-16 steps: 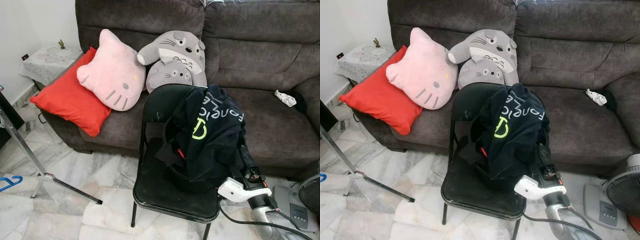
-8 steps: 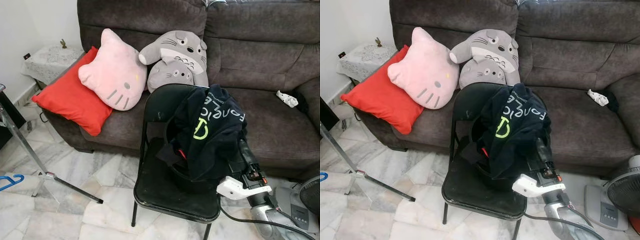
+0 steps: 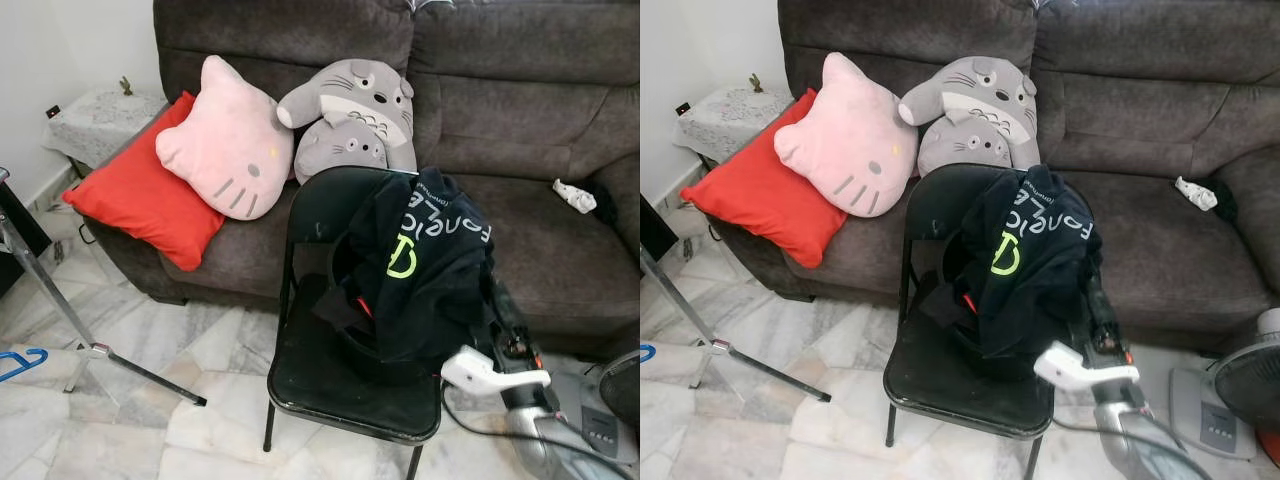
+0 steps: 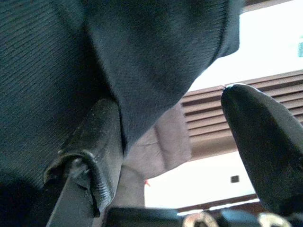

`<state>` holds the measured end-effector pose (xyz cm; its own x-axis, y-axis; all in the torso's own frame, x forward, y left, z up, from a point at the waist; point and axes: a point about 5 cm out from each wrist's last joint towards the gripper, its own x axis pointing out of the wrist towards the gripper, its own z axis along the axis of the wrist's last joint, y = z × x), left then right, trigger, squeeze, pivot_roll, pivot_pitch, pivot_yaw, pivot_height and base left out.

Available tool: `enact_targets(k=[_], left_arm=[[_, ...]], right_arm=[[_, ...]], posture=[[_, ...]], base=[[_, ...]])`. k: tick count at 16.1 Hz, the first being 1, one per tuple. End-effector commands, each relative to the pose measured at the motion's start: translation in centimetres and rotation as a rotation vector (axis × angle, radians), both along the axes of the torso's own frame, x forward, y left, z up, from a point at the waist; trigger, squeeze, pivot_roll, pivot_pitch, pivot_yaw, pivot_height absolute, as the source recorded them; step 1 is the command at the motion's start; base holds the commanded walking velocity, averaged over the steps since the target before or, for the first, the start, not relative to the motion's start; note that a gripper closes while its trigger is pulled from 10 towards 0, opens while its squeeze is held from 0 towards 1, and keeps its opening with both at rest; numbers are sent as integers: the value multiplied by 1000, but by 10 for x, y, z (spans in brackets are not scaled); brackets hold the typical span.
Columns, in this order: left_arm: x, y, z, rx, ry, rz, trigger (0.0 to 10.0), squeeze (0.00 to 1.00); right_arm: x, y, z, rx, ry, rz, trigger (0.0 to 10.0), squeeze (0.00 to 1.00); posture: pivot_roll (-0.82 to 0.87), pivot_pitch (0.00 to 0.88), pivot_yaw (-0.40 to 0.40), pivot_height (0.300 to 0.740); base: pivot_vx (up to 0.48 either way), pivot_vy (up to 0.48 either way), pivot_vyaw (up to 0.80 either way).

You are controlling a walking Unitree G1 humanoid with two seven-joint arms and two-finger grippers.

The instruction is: Hang hanger

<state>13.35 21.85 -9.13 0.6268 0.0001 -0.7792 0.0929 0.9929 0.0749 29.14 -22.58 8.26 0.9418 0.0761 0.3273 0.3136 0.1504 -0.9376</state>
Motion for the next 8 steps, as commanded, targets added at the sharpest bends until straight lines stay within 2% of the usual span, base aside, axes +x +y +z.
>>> enact_targets(k=[1,3,8], left_arm=[[-11,1,-4,3,33,-3,10000,0],[-17,3,-5,8,47,-4,10000,0],[-23,8,-6,24,68,3,10000,0]], right_arm=[[1,5,1,-10,-31,19,10000,0],[5,9,4,-30,-80,35,10000,0],[5,10,-4,-17,-76,26,10000,0]], posture=[[-70,160,8,740],[-58,175,18,740],[-45,175,24,740]], base=[[0,0,0],[0,0,0],[0,0,0]])
